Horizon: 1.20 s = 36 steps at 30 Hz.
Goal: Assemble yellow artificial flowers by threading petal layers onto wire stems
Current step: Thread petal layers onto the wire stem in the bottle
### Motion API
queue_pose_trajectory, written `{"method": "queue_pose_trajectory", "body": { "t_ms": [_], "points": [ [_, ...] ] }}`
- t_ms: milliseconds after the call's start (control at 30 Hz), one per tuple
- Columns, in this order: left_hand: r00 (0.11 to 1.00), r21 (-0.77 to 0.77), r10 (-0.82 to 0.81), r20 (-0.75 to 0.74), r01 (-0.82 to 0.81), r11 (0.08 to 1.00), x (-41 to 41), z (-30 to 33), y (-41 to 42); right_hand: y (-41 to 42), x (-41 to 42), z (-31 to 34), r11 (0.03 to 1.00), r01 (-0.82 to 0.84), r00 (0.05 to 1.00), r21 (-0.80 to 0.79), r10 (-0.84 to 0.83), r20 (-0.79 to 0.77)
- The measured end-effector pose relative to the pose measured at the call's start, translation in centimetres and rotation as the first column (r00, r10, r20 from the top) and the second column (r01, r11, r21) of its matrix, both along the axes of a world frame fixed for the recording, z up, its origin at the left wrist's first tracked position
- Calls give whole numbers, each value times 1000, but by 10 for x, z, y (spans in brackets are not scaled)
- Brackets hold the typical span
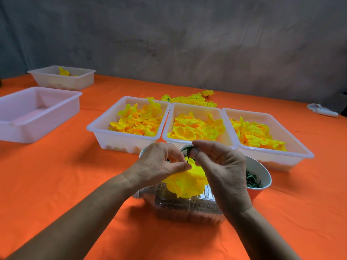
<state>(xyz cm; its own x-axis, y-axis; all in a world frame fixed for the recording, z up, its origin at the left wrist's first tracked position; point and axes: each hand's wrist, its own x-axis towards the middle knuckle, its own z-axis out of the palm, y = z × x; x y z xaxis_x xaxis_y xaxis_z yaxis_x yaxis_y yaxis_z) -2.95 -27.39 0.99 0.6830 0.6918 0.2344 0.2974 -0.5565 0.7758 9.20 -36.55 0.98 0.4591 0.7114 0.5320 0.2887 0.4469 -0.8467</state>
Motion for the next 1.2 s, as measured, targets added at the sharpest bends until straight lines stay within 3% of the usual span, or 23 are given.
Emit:
{"method": "queue_pose_trajectory", "body": {
  "t_ms": [133,200,333,433,600,833,933,1200],
  "points": [
    [1000,-12,-4,-2,4,1000,0,1,0,0,-1,-2,999,18,997,31,-20,74],
    [1000,-22,-16,1,16,1000,0,1,0,0,0,-4,992,84,970,91,-102,221],
    [999,-23,-28,18,28,999,1,0,1,0,8,-7,947,157,717,279,-304,627],
    [999,-32,-22,29,23,999,1,-2,2,0,12,-11,934,149,584,326,-349,733],
    [995,-134,-47,91,59,989,-2,-3,3,-1,14,-15,934,157,558,322,-353,751],
    [978,-268,-16,206,72,961,-12,2,8,-1,15,-19,946,168,611,278,-321,724],
    [984,-266,-35,172,81,961,-10,4,4,0,16,-24,952,161,608,261,-304,733],
    [995,-168,-28,101,44,985,-11,6,3,-7,20,-29,989,78,749,127,-142,647]
  ]
}}
